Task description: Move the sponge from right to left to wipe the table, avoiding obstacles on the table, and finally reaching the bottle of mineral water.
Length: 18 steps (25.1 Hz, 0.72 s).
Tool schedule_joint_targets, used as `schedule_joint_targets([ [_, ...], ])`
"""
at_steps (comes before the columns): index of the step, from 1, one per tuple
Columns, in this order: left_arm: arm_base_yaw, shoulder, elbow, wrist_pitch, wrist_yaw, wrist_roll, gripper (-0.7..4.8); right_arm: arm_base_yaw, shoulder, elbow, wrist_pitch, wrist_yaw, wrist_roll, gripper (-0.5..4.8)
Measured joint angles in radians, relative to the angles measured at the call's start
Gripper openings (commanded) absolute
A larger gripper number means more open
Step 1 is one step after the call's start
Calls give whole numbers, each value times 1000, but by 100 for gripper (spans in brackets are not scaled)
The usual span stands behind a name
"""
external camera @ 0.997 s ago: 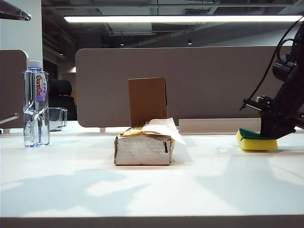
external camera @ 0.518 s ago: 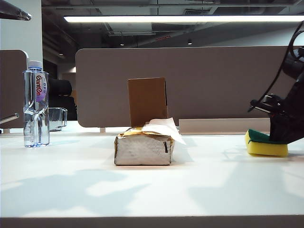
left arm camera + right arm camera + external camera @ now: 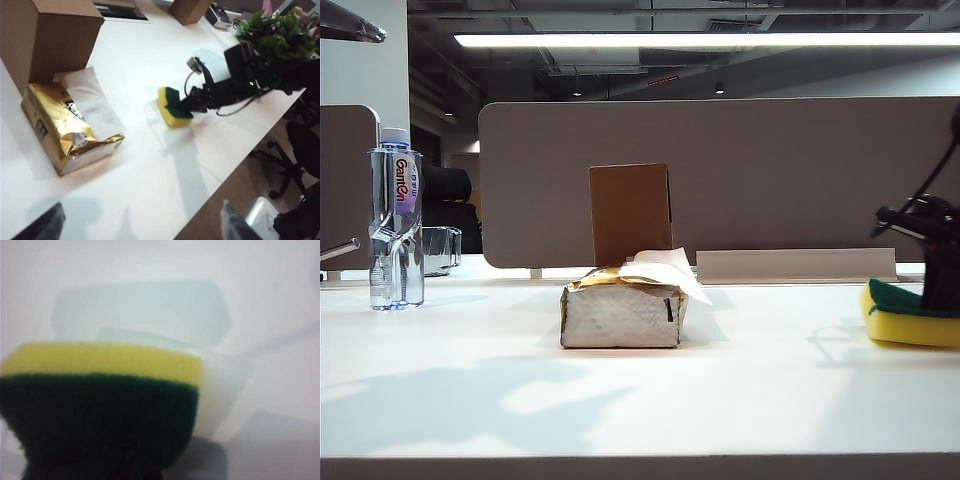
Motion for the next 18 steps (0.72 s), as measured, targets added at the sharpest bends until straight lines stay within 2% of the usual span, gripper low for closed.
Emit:
schedule_joint_targets([
  [9,0,0,0,43,0,0,404,21,-170,-198,27,1,45,-9],
  [18,0,0,0,51,0,0,404,110,-405,-426,53,3,160,-9],
])
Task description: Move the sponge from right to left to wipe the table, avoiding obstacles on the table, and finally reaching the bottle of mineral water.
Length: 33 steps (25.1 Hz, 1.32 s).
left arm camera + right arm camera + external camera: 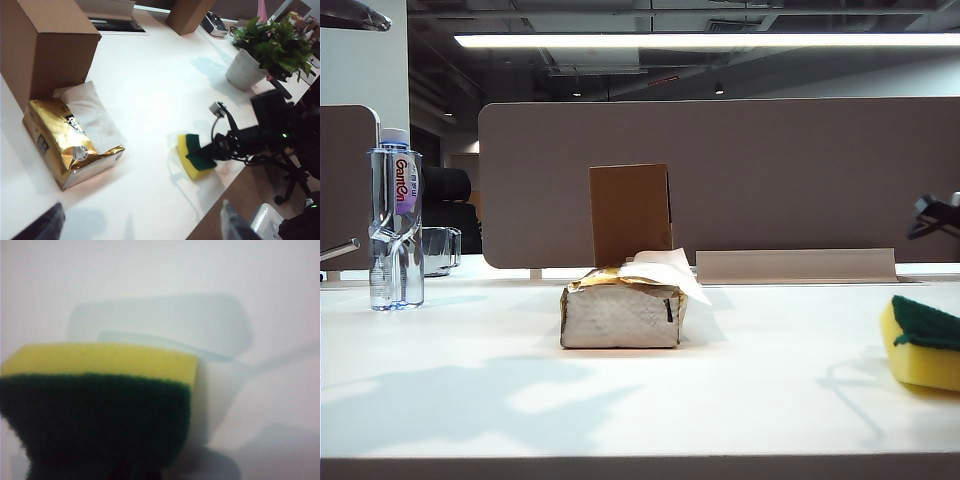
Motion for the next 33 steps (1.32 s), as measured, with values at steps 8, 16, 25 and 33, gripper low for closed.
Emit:
schedule_joint_targets([
  [8,0,0,0,1,4,0,404,8,-201,-84,-140,11,36,-9],
  [16,0,0,0,1,4,0,404,10,-218,-84,-166,19,36,-9],
  [25,0,0,0,1,4,0,404,10,-217,-86,-153,12,40,-9],
  [33,0,0,0,0,4,0,404,217,-125,-80,13,64,164,-9],
])
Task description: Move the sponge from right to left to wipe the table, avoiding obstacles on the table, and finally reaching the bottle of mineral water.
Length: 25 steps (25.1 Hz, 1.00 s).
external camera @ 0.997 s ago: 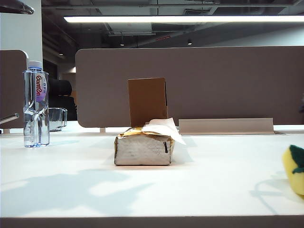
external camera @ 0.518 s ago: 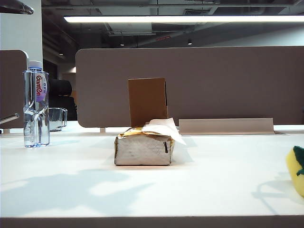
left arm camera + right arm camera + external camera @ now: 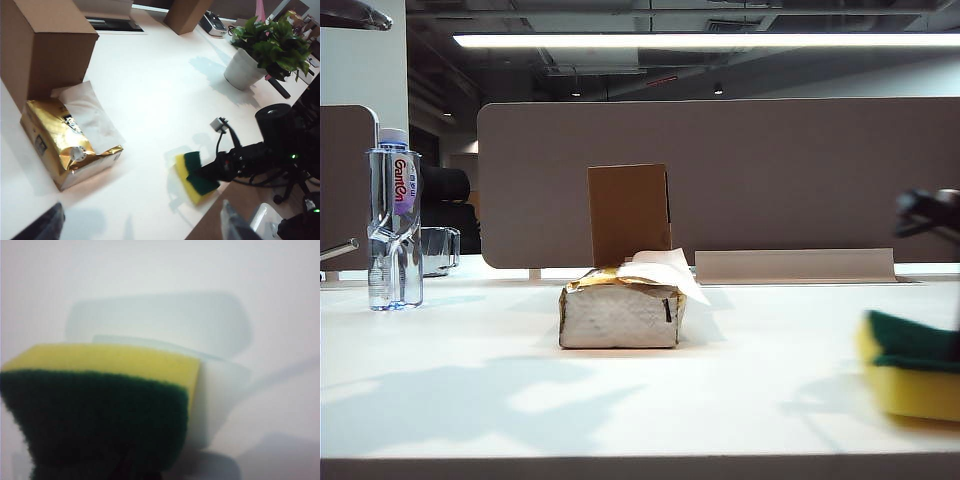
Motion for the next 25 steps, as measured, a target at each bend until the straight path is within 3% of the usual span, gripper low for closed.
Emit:
schedule_joint_targets([
  [7,0,0,0,1,4,0,404,237,217,45,275,-1,168,-9],
  [13,0,0,0,1,22,0,404,417,412,208,339,45,241,-9],
  [18,0,0,0,1,32,0,404,473,516,323,336,42,257,-9],
  [25,0,-2,0,1,44,0,404,499,527,326,372,67,294,-8],
])
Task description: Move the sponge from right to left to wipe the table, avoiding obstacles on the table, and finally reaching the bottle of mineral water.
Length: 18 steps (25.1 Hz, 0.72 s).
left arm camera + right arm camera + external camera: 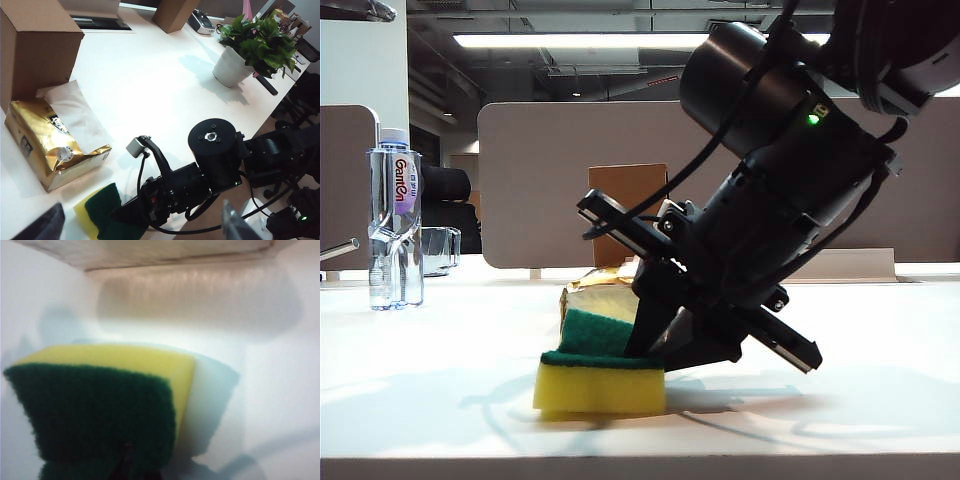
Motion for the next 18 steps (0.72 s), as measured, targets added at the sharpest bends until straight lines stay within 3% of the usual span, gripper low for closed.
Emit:
schedule_joint_targets([
  [3,0,0,0,0,0,0,404,0,0,0,0,0,0,35],
  [6,0,0,0,0,0,0,404,0,1,0,9,-15,0,125],
  [12,0,0,0,0,0,0,404,0,-10,0,10,-27,0,160],
  [15,0,0,0,0,0,0,404,-2,-23,-3,-4,-29,-1,223],
  [18,0,0,0,0,15,0,404,-13,-43,-4,-22,-25,-1,235],
])
